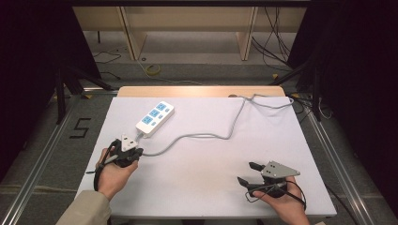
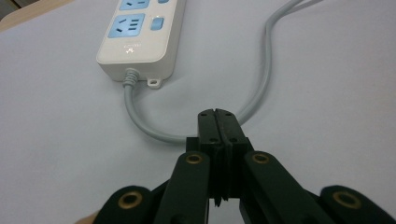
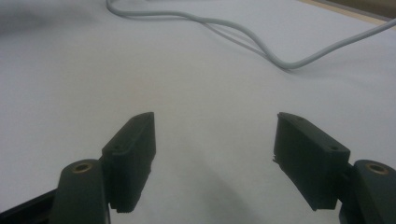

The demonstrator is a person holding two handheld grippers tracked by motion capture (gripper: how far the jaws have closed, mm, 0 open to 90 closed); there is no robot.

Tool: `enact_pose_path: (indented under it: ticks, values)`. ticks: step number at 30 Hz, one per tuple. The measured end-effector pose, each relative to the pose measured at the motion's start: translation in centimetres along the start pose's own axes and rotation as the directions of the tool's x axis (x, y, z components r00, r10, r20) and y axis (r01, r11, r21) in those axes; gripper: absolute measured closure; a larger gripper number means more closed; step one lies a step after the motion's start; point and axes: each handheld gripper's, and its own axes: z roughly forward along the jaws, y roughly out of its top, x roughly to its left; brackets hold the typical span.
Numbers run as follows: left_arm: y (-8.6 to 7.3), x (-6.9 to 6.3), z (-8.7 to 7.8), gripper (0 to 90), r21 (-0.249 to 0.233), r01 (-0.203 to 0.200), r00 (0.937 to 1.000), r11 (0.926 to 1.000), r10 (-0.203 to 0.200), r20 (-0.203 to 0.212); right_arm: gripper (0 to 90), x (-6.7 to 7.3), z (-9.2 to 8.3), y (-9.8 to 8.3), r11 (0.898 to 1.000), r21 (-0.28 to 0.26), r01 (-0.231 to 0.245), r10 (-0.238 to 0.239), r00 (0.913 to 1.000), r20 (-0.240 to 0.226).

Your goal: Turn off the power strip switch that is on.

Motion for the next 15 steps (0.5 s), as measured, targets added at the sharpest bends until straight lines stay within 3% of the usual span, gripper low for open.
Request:
enact_pose_path:
  ticks: [15]
  values:
    - [0.83, 0.55, 0.42, 89.7, -0.003, 0.006, 0.9999, 1.0000, -0.006, -0.012, 30.5, 0.00, -0.01, -0.01, 1.000, 0.001, 0.002, -0.002, 1.0000, 0.000]
